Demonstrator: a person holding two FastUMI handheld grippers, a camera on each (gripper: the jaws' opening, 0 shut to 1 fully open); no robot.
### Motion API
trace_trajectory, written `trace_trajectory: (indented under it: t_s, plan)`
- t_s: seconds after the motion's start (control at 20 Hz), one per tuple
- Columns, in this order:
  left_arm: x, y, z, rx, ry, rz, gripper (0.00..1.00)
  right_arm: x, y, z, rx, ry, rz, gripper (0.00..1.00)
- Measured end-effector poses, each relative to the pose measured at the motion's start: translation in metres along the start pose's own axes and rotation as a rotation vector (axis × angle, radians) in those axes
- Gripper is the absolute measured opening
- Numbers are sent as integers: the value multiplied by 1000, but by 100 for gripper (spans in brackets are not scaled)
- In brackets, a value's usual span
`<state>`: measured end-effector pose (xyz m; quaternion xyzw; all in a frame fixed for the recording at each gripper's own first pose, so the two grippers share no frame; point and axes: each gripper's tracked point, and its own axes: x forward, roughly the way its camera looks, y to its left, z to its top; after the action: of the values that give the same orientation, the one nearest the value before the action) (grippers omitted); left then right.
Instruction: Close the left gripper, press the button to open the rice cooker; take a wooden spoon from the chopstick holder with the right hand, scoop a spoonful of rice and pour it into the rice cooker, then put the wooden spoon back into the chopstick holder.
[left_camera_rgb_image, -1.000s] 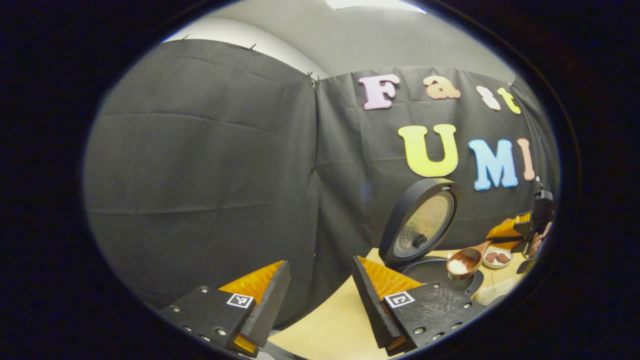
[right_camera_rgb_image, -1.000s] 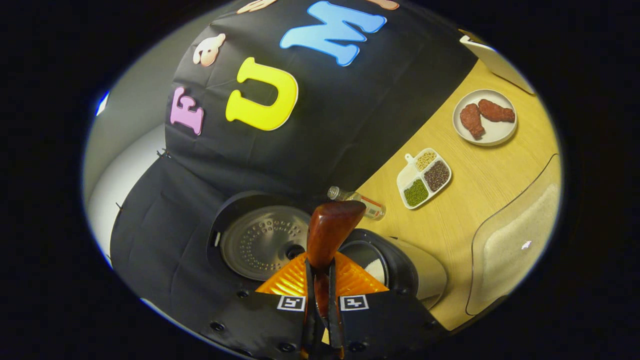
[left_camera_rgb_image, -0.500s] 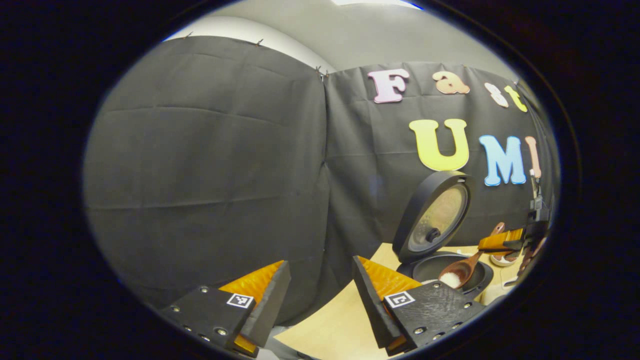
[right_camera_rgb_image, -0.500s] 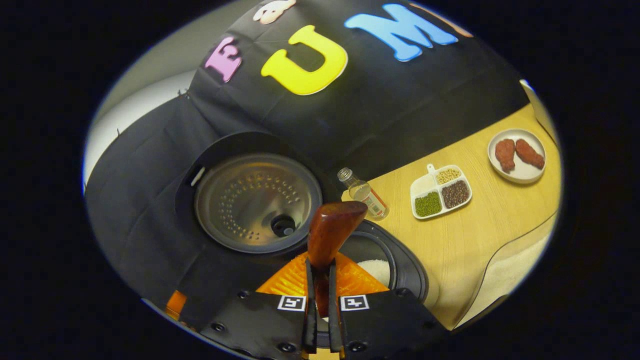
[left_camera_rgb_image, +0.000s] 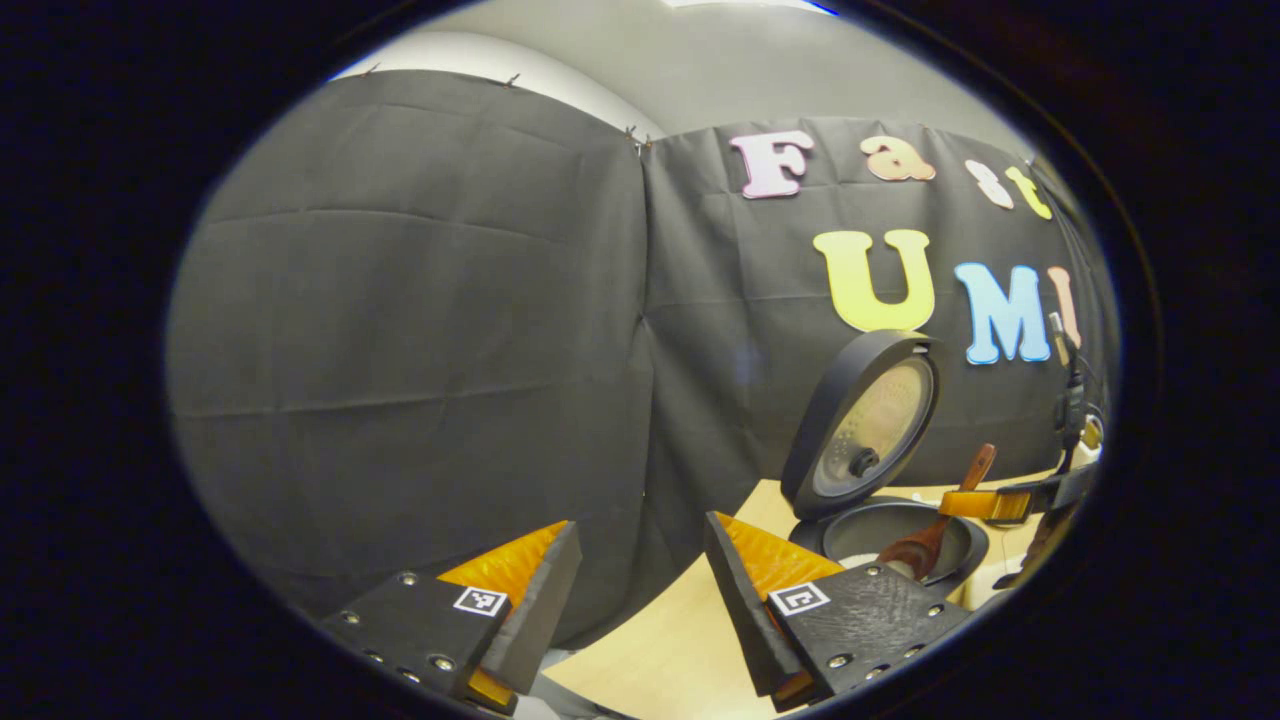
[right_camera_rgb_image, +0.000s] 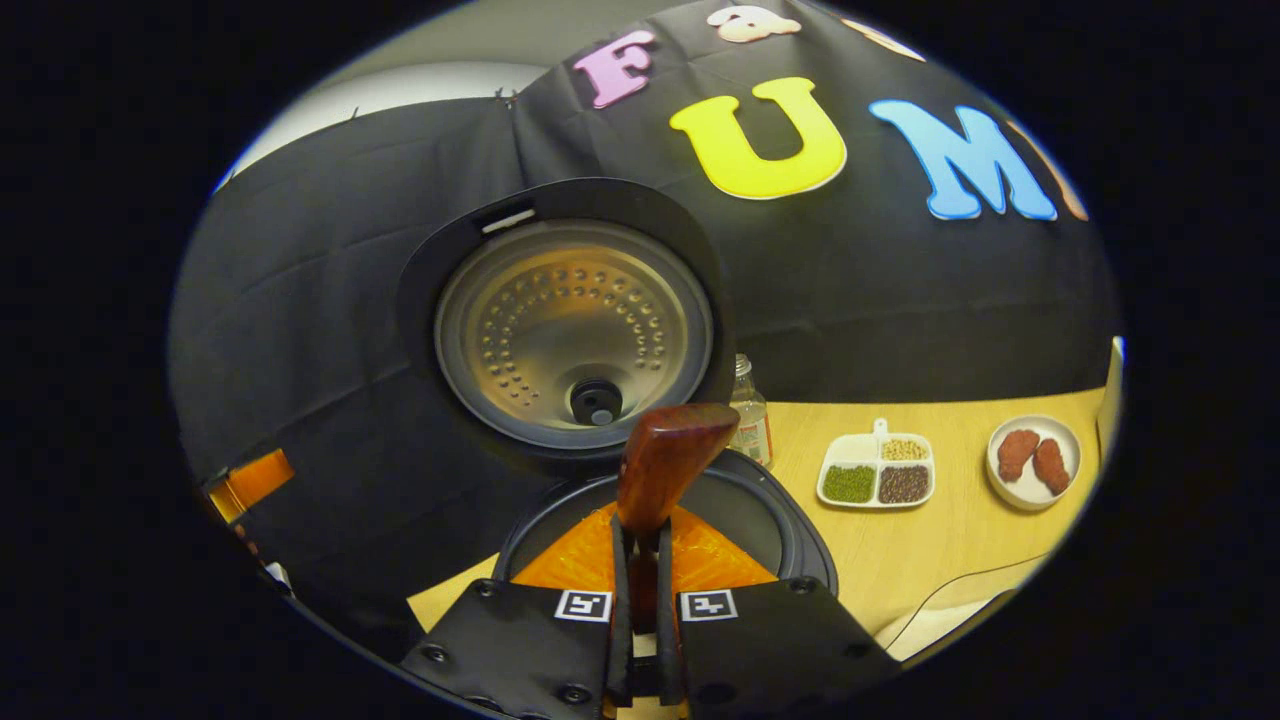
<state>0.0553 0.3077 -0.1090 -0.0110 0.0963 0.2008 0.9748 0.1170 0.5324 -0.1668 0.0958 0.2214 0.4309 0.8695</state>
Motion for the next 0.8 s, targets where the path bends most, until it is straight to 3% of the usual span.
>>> trace_trajectory:
  t_s: [0.25, 0.55, 0.6, 0.65, 0.8]
  plan:
    - [-1, 1, 1, 0, 9, 3, 80, -8, -3, 15, -264, -84, -35, 11]
    - [-2, 0, 3, 3, 6, 0, 80, -13, -4, 29, -421, -137, -45, 7]
    - [-2, 0, 3, 2, 5, 0, 80, -14, -2, 31, -452, -150, -40, 11]
    - [-2, 0, 4, 1, 5, 0, 79, -15, 2, 33, -489, -162, -35, 7]
    - [-2, 0, 5, 4, 1, -8, 79, -22, 13, 38, -582, -199, -26, 11]
